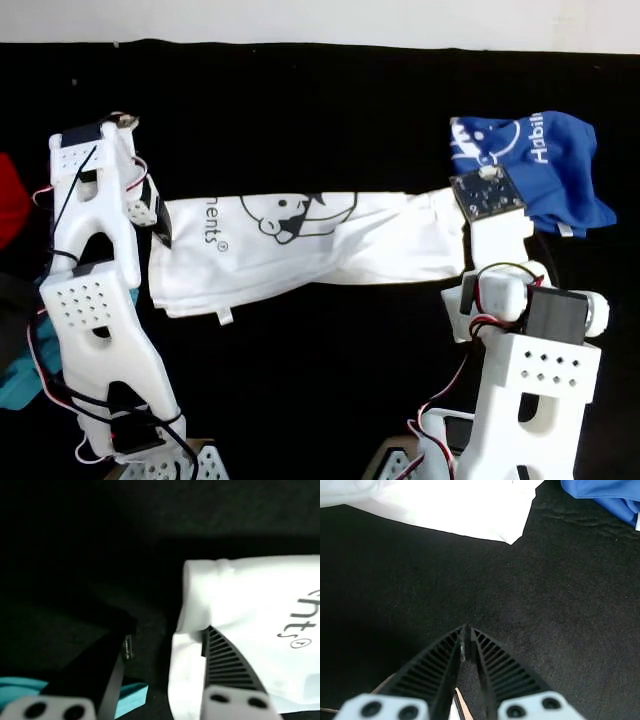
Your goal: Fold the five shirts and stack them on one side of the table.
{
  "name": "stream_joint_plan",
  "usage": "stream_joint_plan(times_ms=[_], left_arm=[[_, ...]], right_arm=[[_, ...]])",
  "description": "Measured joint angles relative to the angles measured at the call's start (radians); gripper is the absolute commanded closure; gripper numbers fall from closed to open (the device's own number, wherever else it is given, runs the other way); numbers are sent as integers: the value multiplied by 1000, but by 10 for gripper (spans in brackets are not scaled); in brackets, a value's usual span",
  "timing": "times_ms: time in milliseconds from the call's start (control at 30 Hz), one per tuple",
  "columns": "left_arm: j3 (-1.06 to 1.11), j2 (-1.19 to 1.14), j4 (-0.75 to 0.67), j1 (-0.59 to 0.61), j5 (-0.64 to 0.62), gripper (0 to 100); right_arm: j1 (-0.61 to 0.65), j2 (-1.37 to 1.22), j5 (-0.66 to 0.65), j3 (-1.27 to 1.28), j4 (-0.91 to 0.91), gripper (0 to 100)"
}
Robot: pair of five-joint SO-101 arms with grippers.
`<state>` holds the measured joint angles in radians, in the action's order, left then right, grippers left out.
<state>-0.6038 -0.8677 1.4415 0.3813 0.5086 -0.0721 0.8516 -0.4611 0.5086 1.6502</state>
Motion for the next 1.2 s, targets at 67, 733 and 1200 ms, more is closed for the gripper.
stream_joint_plan(times_ms=[67, 733, 1200], left_arm=[[-44, -28, 40, -12, 0, 981], [-430, -101, 259, 133, 103, 991], [-305, 301, 321, -333, -63, 991]], right_arm=[[0, 3, 0, 0, 0, 991], [-78, 3, 52, 272, -252, 991], [-416, 3, -49, 686, -532, 991]])
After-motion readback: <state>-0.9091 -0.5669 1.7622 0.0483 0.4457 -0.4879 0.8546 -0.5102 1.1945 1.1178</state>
